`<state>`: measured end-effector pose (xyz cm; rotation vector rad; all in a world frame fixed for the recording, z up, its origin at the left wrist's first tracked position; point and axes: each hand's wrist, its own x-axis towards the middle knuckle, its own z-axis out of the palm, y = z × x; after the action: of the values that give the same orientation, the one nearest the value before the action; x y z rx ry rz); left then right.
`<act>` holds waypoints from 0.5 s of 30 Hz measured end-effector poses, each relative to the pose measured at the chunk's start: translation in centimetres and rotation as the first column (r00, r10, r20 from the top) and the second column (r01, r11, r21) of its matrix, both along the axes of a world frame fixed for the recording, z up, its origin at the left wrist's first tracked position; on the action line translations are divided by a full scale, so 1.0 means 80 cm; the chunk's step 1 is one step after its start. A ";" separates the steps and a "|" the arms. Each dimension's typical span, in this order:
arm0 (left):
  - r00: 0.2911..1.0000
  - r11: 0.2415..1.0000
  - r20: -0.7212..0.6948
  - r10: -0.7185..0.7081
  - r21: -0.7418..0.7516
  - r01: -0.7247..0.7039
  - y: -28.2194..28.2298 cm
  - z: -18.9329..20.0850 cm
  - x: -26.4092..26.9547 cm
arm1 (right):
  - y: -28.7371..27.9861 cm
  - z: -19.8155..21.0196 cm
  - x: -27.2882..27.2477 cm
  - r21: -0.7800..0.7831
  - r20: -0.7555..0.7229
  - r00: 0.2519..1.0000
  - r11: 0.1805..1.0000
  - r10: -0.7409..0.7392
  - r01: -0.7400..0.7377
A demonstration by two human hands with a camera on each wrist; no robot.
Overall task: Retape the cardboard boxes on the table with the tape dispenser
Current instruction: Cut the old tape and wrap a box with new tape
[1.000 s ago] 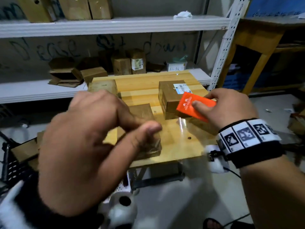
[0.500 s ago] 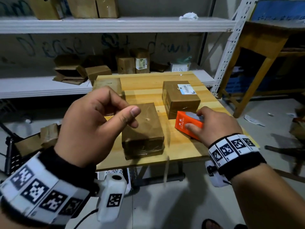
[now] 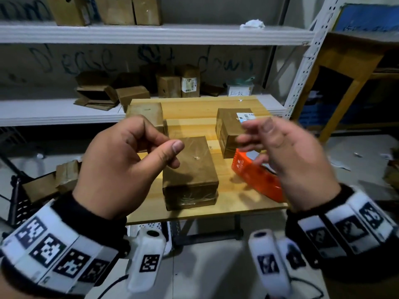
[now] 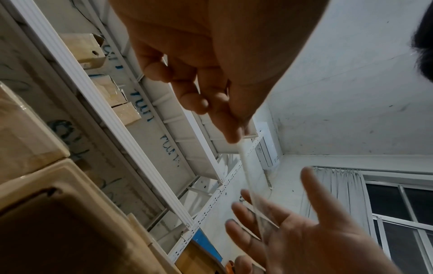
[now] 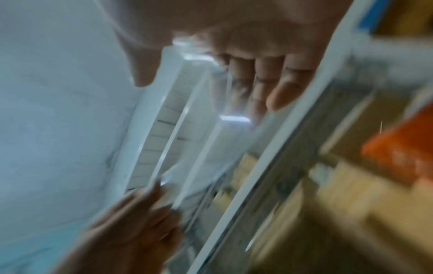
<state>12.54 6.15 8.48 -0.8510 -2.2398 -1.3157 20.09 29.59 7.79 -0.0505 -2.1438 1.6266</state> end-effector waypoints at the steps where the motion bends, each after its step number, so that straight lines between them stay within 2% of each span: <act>1: 1.000 1.000 -0.001 0.006 -0.007 -0.006 0.000 -0.001 -0.001 | -0.008 -0.004 -0.001 -0.078 0.074 0.991 0.992 0.109 -0.103; 4: 1.000 1.000 0.009 0.027 -0.017 -0.027 -0.003 -0.003 -0.005 | -0.011 -0.014 -0.008 -0.156 0.191 0.936 0.951 0.295 -0.268; 6: 0.999 0.999 0.033 0.037 0.000 -0.037 -0.006 -0.006 -0.008 | -0.006 -0.017 -0.011 -0.184 0.216 0.925 0.944 0.312 -0.275; 11: 0.981 0.991 0.187 0.044 0.117 -0.067 -0.012 -0.014 -0.019 | 0.010 -0.037 -0.031 -0.311 0.234 0.957 0.945 0.174 -0.096; 15: 0.949 0.981 0.315 0.000 0.186 -0.062 -0.014 -0.022 -0.026 | 0.002 -0.045 -0.045 -0.452 0.210 0.973 0.892 0.099 0.007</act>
<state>10.43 5.02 6.76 -0.5657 -2.2921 -1.7250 16.48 29.75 4.16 -0.3476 -1.8816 2.2118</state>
